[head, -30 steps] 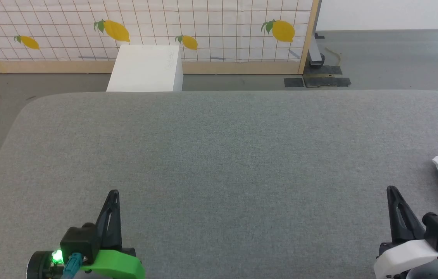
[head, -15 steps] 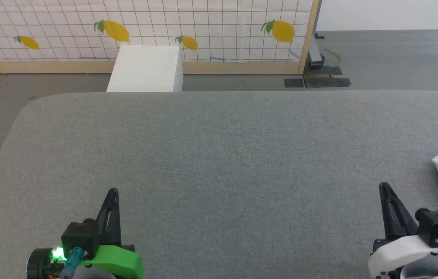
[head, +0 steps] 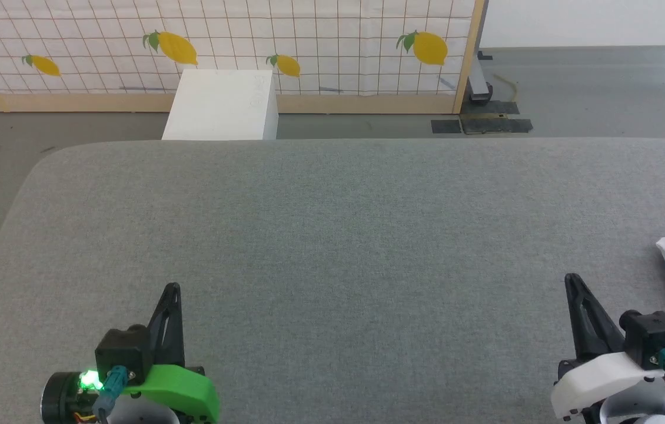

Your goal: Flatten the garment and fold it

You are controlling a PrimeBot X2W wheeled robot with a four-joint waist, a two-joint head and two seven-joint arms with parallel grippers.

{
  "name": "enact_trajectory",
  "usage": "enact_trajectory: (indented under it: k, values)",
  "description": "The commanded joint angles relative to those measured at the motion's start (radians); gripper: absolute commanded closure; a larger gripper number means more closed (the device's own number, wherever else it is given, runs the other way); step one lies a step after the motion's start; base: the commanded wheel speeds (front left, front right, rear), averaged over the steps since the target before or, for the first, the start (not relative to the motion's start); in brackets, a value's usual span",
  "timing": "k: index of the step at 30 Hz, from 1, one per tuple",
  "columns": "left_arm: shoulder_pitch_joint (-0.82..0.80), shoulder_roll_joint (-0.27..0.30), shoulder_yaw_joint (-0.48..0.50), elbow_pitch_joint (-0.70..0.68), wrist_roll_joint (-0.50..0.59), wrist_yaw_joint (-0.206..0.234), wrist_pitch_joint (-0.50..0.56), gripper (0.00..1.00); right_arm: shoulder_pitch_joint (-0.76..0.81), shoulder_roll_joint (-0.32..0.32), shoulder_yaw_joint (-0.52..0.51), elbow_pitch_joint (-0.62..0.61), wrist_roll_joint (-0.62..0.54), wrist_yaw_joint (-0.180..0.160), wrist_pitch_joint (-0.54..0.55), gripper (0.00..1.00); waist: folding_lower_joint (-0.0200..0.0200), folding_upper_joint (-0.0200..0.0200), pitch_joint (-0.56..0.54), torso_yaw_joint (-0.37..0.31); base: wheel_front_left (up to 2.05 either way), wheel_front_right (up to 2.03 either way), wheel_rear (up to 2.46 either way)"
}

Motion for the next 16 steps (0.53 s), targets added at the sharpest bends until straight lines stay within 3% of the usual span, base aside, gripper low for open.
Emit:
enact_trajectory:
  k: [1,16]
  values:
    - [-0.020,-0.008,0.006,0.004,0.019,-0.005,0.007,1.00,-0.020,0.001,0.008,-0.006,-0.005,-0.001,0.005,1.00,0.0000,0.0000,0.000,0.000,0.00,0.00,0.00]
    - [-0.040,-0.020,0.020,0.018,0.039,-0.011,0.041,1.00,-0.035,0.002,0.039,-0.013,-0.006,-0.001,0.031,1.00,0.0000,0.0000,-0.002,0.000,0.00,0.00,0.00]
